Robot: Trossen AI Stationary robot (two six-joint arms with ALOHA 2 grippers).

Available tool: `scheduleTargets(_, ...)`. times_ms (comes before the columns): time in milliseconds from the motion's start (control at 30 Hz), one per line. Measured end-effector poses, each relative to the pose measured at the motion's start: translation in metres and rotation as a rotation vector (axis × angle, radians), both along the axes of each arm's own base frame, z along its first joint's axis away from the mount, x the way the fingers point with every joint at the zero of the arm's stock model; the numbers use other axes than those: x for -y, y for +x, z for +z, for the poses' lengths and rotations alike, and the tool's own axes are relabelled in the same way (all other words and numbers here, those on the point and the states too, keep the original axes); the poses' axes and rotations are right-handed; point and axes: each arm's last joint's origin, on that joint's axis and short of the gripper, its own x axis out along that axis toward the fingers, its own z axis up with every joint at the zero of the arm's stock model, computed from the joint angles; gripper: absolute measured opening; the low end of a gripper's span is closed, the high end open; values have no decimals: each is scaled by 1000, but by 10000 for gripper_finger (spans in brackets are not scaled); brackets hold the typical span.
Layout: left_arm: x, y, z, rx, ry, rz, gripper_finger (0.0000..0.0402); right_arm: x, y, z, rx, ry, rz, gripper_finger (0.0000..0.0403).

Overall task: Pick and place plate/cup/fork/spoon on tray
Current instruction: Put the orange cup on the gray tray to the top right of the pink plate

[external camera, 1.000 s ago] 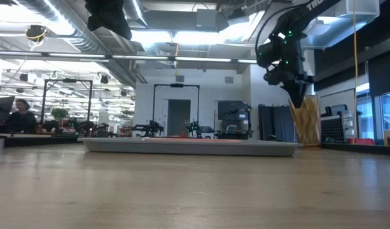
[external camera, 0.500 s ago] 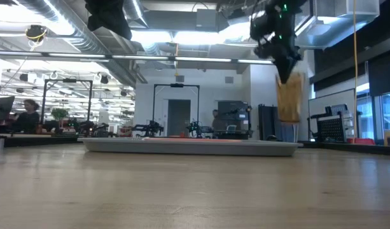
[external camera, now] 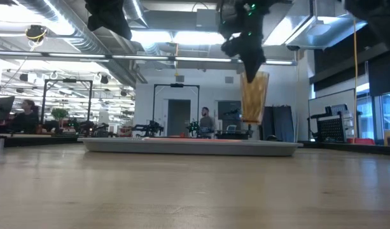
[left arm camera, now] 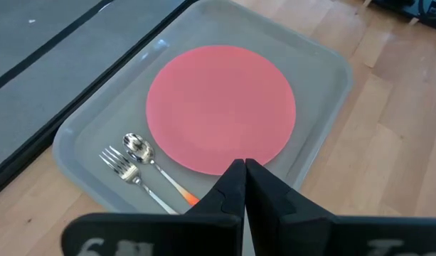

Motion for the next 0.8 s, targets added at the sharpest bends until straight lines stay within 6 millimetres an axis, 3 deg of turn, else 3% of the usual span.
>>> scheduleTargets(400, 0, 0, 0, 0, 0, -1, 0, 18, 30, -48, -9, 132, 79, 10)
scheduleTargets(800, 0, 0, 0, 0, 0, 0, 0, 19, 38, -61, -20, 148, 92, 10)
